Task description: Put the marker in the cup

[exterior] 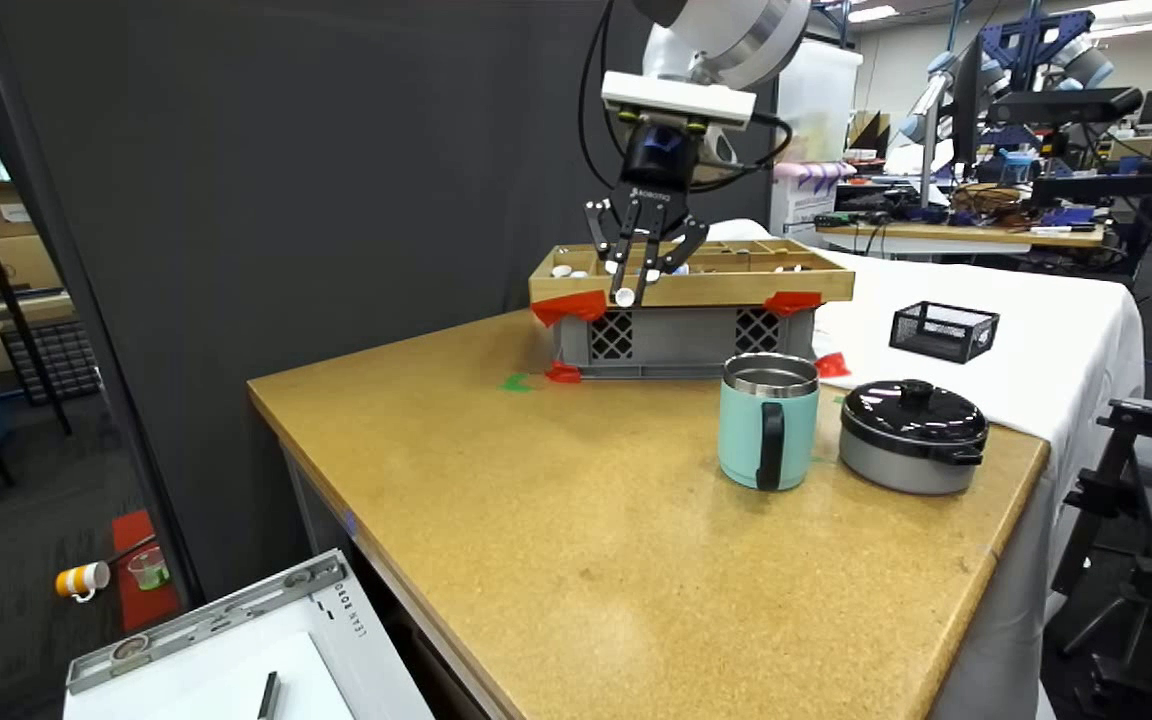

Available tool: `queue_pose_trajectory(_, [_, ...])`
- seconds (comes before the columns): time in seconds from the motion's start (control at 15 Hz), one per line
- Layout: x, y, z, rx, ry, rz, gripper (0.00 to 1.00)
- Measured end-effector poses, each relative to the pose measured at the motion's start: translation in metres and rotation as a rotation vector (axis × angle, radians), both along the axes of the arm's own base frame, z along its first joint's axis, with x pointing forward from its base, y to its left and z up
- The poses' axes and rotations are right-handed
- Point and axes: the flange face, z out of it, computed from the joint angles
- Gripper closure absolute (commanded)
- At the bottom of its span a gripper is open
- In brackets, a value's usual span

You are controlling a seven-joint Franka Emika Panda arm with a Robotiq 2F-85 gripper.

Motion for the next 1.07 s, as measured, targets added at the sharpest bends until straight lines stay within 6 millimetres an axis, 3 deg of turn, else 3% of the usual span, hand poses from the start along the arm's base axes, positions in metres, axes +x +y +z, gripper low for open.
queue_pose_trajectory(0.2, [-0.028, -0.008, 0.011, 0.01, 0.002, -0.004, 0.8])
queue_pose_trajectory(0.47, [-0.032, -0.007, 0.012, 0.008, 0.002, -0.003, 0.8])
queue_pose_trajectory(0.53, [-0.032, -0.007, 0.012, 0.008, 0.002, -0.003, 0.95])
queue_pose_trajectory(0.73, [-0.032, -0.008, 0.012, 0.005, 0.003, -0.004, 0.95])
queue_pose_trajectory(1.07, [-0.038, -0.043, 0.01, 0.036, 0.067, -0.045, 0.95])
